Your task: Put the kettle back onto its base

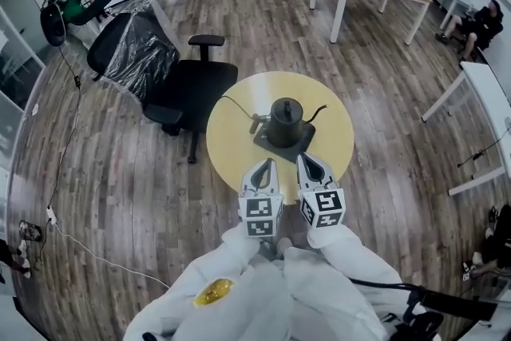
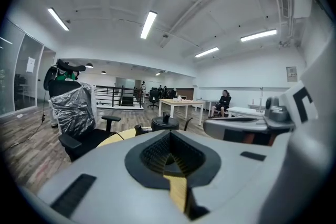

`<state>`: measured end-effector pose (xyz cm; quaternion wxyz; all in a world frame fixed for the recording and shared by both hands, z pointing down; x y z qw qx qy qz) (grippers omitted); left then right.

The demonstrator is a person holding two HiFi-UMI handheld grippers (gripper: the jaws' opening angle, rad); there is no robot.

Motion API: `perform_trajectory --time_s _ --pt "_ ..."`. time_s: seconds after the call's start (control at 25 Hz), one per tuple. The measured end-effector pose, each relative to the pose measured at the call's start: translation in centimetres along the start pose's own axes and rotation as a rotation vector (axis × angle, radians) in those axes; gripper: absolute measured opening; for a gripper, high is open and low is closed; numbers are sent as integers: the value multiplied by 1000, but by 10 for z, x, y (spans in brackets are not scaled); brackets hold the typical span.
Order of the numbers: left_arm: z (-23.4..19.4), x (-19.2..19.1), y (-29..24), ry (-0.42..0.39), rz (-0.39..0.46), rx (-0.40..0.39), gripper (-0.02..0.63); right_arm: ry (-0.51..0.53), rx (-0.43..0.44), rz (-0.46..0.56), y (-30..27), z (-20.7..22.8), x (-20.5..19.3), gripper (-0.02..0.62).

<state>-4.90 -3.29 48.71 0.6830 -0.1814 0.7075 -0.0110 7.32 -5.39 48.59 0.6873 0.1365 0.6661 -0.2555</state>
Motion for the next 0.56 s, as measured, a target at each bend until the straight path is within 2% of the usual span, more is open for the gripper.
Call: perform_trajectory --time_s 0.12,0.56 --pt "4 5 2 12 -2 -17 0 25 12 4 -1 -4 4 12" --pt "3 -4 4 -25 -4 -17 0 27 4 4 2 -7 1 11"
Point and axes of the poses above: the fingertips, and each gripper's own axes: y backward along the fingers, z to its right, x out of its top, the point moved 6 cm from there along y, backward along the fingers, and after that the axes turned 2 degrees about x, right-handed, at the moved point
